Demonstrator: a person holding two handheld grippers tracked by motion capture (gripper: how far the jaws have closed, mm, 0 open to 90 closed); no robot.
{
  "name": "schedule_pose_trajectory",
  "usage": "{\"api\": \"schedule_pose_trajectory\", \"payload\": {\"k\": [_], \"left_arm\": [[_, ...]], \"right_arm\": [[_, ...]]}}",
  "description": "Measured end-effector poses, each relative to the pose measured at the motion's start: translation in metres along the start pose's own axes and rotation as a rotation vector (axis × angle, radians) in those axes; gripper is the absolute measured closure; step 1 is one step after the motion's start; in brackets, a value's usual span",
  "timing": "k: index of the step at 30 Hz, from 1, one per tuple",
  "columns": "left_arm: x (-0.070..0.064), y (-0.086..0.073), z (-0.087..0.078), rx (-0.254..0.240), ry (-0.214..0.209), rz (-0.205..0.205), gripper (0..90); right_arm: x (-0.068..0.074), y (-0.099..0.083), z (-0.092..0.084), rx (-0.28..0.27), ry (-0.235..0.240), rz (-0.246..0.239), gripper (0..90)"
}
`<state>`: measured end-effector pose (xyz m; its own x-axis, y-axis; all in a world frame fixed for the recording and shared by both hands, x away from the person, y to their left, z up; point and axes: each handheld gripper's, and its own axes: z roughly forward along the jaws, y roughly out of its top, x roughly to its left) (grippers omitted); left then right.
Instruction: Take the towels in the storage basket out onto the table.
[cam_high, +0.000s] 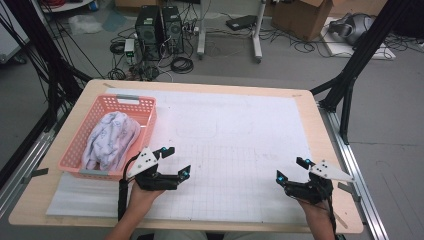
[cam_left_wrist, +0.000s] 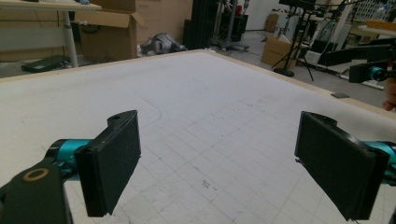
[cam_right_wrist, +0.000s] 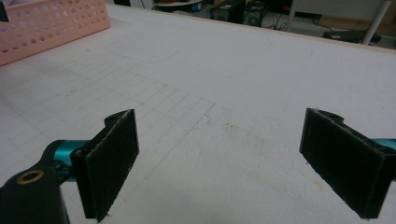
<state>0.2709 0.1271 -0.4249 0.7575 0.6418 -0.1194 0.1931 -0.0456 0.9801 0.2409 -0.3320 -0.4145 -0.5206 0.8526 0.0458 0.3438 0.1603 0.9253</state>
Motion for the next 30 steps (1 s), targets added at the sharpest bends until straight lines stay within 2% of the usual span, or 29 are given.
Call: {"api": "schedule_pose_trajectory", "payload": {"k": [11, 15, 16, 22, 24, 30], "left_arm": [[0.0014, -0.0014, -0.0010, 0.004, -0.004, -0.013, 14.7], [0.0010, -0.0018, -0.0010, 0.014, 0.001, -0.005, 14.8], [0.0008, -0.0022, -0.0006, 0.025, -0.001, 0.008, 15.1], [-0.0032, -0.0016, -0.0038, 0.022, -0.007, 0.001, 15.1], [-0.0054, -0.0012, -0.0048, 0.021, -0.002, 0.012, 15.1], [-0.0059, 0.0033, -0.0046, 0.023, -0.020, 0.007, 15.1]], "right_arm": [[-0.0011, -0.0013, 0.0037, -0.001, 0.013, 0.001, 10.3], [-0.0011, -0.0017, 0.0051, 0.002, 0.029, 0.012, 10.4], [-0.0011, -0.0017, 0.0053, 0.005, 0.033, 0.009, 10.4], [0.0009, -0.0006, 0.0051, 0.000, 0.037, 0.005, 10.4], [0.0014, 0.0002, 0.0043, -0.005, 0.035, 0.005, 10.4], [0.0001, -0.0003, 0.0060, -0.001, 0.040, 0.009, 10.3]]}}
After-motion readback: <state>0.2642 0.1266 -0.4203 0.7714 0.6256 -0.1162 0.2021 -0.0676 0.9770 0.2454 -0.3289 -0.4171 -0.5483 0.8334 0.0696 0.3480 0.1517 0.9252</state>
